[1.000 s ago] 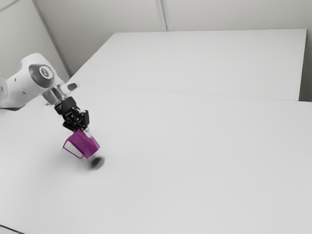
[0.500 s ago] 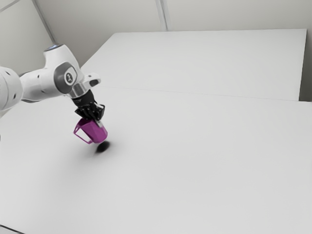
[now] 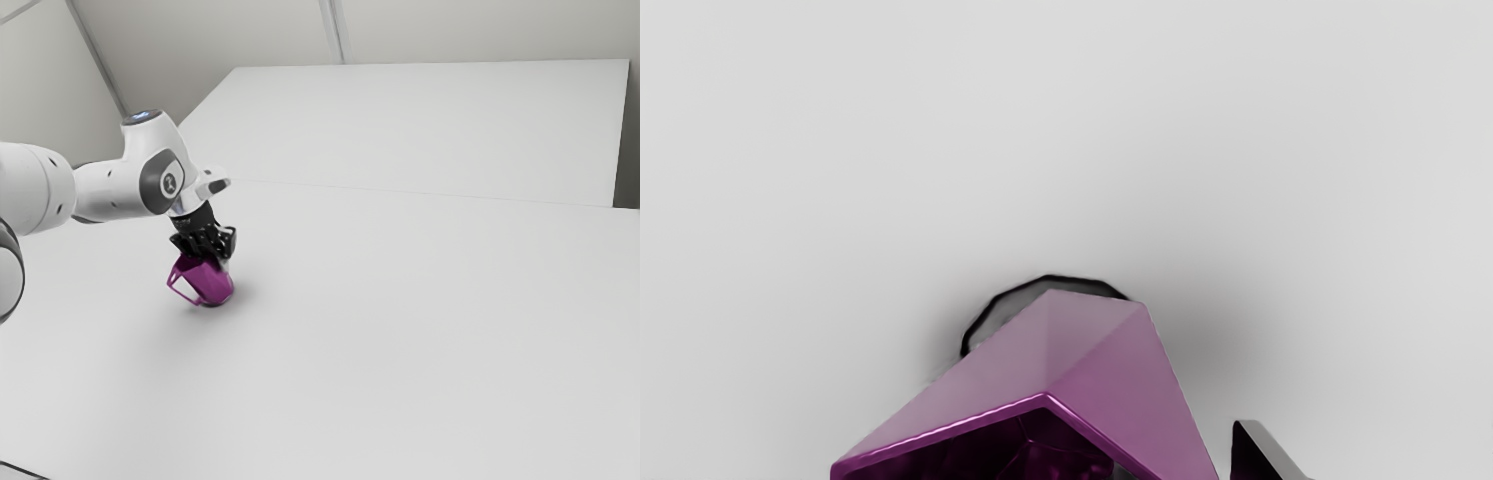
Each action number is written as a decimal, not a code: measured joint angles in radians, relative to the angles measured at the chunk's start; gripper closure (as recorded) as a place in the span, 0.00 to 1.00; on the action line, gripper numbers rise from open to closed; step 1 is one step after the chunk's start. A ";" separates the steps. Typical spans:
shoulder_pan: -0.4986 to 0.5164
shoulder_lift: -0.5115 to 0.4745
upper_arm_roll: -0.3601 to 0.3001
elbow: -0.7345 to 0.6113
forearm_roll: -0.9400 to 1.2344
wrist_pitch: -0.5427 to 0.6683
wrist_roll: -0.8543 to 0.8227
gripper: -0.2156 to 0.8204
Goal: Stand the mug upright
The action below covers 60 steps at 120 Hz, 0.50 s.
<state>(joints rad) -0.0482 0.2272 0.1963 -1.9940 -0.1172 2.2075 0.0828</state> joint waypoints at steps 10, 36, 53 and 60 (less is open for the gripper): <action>-0.008 -0.008 0.000 0.004 0.011 -0.004 -0.009 0.53; -0.019 -0.054 0.001 0.016 0.051 -0.023 -0.025 0.33; -0.036 -0.099 0.002 0.040 0.065 -0.036 -0.027 0.27; -0.042 -0.115 0.001 0.060 0.100 -0.055 -0.028 0.25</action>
<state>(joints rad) -0.0904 0.1119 0.1970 -1.9340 -0.0176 2.1528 0.0553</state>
